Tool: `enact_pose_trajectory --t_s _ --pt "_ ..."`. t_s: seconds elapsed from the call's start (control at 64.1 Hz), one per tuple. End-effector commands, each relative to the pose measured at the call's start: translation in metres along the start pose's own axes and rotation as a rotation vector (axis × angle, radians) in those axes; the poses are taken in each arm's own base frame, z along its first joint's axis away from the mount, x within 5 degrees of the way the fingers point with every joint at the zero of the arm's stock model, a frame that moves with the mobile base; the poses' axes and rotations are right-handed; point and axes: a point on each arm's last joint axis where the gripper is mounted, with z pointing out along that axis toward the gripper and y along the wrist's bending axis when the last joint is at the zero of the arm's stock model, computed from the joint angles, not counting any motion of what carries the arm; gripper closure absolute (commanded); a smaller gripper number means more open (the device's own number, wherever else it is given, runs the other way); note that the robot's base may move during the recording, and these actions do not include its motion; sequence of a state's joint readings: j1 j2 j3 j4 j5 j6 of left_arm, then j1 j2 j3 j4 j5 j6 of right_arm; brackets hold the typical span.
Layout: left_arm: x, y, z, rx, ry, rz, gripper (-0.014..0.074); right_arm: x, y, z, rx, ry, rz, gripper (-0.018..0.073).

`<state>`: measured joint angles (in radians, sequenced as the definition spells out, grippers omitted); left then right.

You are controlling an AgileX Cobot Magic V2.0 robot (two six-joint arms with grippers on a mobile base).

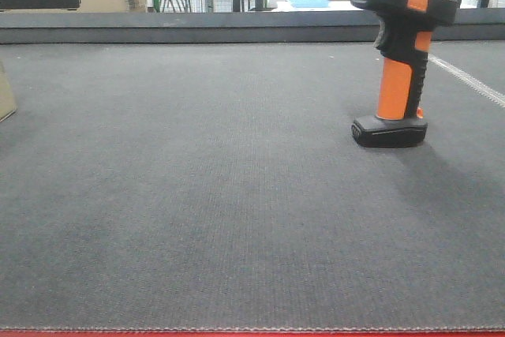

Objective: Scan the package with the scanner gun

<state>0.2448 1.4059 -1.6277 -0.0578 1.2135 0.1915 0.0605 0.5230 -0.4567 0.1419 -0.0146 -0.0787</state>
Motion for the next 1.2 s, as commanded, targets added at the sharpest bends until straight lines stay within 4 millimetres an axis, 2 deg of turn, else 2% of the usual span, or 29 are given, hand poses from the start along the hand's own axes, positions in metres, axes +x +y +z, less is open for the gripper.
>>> enact_pose_trajectory --t_s 0.0,0.14,0.312,0.609,0.78,0.858,0.921,1.03,1.061,1.124,1.186 --pt "-0.004 0.011 0.023 0.011 0.054 0.004 0.0018 -0.003 0.002 0.001 -0.012 -0.025 -0.009 -0.0009" --pt "-0.005 0.016 0.060 0.030 0.142 0.071 0.0018 -0.004 0.003 0.001 -0.023 -0.026 -0.009 -0.0009" --pt "-0.004 0.018 0.102 0.061 0.236 0.059 0.0018 -0.004 0.003 0.001 -0.027 -0.032 -0.009 -0.0009" --pt "0.001 0.020 0.146 0.085 0.319 0.039 0.0018 -0.004 0.003 0.001 -0.027 -0.032 -0.009 -0.0009" --pt "0.004 0.020 0.159 0.086 0.355 -0.014 0.0036 -0.004 0.003 0.001 -0.027 -0.032 -0.009 -0.0009" --pt "0.004 0.020 0.160 0.086 0.357 -0.014 0.0106 -0.004 0.003 0.001 -0.027 -0.032 -0.009 -0.0009" --pt "0.004 0.020 0.160 0.086 0.357 -0.014 0.0216 -0.004 0.003 0.001 -0.027 -0.032 -0.009 -0.0009" --pt "0.004 0.020 0.160 0.087 0.361 -0.014 0.0472 -0.004 0.003 0.001 -0.027 -0.032 -0.009 -0.0009" --pt "0.004 0.020 0.159 0.088 0.363 -0.014 0.0573 -0.004 0.003 0.001 -0.027 -0.035 -0.008 -0.0009" --pt "0.005 0.020 0.156 0.089 0.365 -0.013 0.0704 -0.005 0.003 0.001 -0.026 -0.039 -0.008 -0.0009" --pt "0.003 0.020 0.150 0.086 0.351 -0.012 0.0708 -0.005 0.003 0.001 -0.026 -0.039 -0.008 -0.0009"
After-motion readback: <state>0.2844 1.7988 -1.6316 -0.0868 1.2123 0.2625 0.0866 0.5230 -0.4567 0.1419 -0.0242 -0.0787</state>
